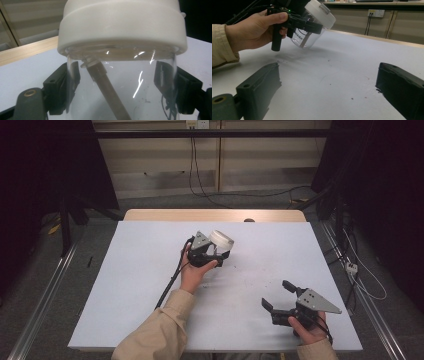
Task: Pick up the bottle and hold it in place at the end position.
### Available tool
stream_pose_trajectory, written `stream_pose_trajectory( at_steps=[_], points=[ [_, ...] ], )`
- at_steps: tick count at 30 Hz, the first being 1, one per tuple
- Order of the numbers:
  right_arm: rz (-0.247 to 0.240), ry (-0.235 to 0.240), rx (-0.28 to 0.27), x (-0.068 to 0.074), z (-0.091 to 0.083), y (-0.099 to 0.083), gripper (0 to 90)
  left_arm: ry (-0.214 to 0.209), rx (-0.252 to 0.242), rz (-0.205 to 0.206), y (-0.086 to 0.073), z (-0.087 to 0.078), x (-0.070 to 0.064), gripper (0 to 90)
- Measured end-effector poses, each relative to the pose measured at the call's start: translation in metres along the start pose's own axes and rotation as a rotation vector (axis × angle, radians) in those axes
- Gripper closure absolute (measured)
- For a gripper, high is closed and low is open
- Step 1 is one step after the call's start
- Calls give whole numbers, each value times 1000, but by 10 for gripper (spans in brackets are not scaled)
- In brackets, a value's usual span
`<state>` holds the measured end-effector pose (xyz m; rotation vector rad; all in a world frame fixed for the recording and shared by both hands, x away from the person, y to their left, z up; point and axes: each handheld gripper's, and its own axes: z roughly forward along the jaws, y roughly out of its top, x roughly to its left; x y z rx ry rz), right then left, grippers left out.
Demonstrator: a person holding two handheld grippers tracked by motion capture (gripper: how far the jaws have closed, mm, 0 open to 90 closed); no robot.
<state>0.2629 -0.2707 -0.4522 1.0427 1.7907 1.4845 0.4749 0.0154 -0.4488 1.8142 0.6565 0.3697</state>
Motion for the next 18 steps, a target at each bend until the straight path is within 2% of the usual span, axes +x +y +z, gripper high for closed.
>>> stream_pose_trajectory(
  at_steps=[6,18],
  points=[
    [1,-1,1,0,0,0,47,-12,2,2,-1,9,-2,187],
    [4,-3,2,-1,0,-1,47,-8,13,7,-2,19,-5,186]
  ],
)
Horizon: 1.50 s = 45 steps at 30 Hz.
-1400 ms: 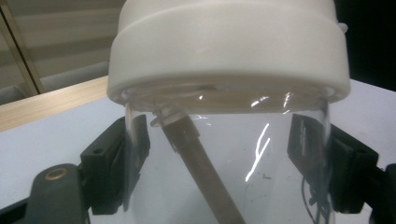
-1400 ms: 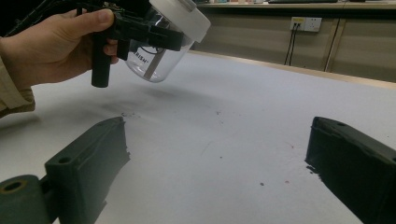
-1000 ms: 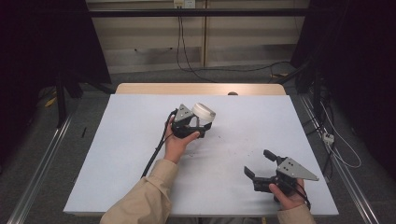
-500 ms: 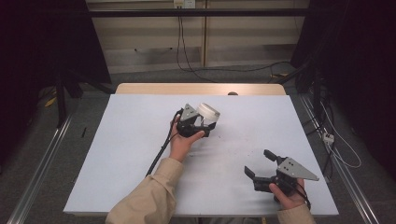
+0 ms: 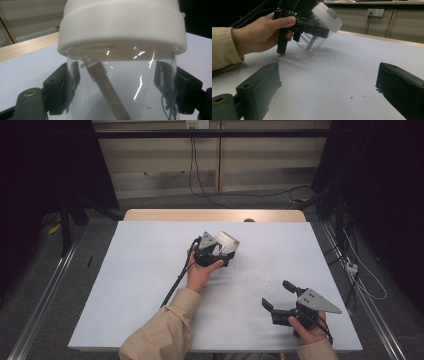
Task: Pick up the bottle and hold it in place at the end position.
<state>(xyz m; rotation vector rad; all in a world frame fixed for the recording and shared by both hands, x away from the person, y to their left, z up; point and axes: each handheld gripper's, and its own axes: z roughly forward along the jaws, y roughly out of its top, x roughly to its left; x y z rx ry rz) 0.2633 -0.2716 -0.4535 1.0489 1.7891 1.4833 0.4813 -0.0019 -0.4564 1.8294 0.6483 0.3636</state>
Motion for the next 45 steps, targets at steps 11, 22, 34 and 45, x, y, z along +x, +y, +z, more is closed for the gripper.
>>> stream_pose_trajectory(
  at_steps=[11,22,34,45],
  points=[
    [6,4,3,0,0,-1,47,-1,20,31,0,12,-6,186],
    [6,5,5,0,0,-1,47,-15,33,52,0,8,-7,186],
    [3,2,6,0,0,-1,47,-29,31,48,-2,-5,-5,186],
    [-2,-1,8,1,0,-1,47,-41,25,45,-6,-19,-4,187]
  ],
)
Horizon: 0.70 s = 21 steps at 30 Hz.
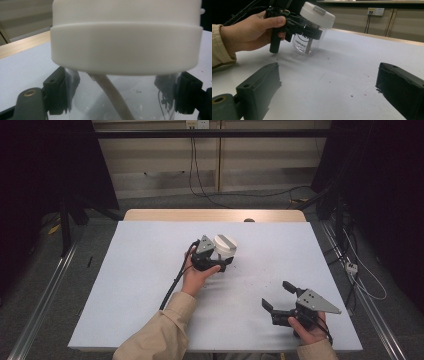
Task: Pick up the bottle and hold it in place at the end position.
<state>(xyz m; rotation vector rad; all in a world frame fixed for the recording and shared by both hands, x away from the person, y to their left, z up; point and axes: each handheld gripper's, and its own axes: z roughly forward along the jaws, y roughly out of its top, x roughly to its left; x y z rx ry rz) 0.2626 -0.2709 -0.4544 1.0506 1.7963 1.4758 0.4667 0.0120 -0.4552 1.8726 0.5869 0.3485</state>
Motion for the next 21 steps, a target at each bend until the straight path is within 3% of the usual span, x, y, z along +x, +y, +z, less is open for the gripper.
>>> stream_pose_trajectory(
  at_steps=[5,21],
  points=[
    [-3,2,2,1,1,0,47,3,-4,-12,-3,-6,0,187],
    [-9,-8,7,3,3,1,47,-4,-3,5,-12,-22,-1,186]
  ],
)
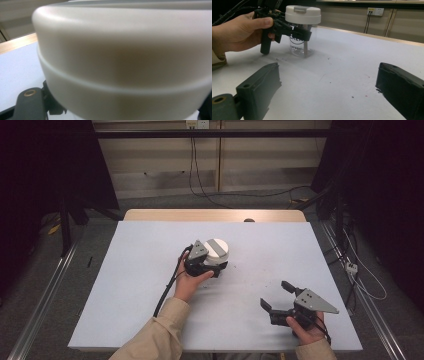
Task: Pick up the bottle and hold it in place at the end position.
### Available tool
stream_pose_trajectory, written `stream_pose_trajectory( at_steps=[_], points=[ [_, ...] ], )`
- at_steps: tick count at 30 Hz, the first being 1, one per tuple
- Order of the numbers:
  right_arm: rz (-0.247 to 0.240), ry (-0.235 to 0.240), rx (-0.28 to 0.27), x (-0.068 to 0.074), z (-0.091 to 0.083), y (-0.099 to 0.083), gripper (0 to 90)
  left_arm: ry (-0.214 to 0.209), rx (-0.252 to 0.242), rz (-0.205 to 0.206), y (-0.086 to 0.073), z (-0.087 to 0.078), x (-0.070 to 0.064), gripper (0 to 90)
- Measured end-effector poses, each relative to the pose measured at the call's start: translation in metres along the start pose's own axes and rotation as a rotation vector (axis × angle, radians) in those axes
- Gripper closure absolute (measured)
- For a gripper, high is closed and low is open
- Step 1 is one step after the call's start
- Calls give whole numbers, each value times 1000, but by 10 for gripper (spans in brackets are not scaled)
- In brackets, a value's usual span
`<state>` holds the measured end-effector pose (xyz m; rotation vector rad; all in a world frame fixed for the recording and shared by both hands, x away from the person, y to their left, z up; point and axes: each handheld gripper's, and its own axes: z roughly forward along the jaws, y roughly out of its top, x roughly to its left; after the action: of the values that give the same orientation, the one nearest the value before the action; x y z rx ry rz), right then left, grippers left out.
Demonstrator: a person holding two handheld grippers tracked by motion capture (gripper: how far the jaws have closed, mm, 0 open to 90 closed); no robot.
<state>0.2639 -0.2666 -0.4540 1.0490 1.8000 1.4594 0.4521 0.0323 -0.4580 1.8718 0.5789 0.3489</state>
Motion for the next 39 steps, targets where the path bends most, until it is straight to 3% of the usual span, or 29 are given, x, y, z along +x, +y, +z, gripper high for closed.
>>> stream_pose_trajectory(
  at_steps=[10,22,31,39],
  points=[
    [-5,-1,8,0,10,2,48,-15,-3,23,-5,-5,1,184],
    [-22,28,44,11,42,18,48,0,-1,28,-5,-5,-2,185],
    [8,58,62,16,65,28,56,1,4,34,-5,-5,-2,186],
    [-1,53,75,18,80,38,99,2,5,33,-5,-4,-2,186]
  ],
)
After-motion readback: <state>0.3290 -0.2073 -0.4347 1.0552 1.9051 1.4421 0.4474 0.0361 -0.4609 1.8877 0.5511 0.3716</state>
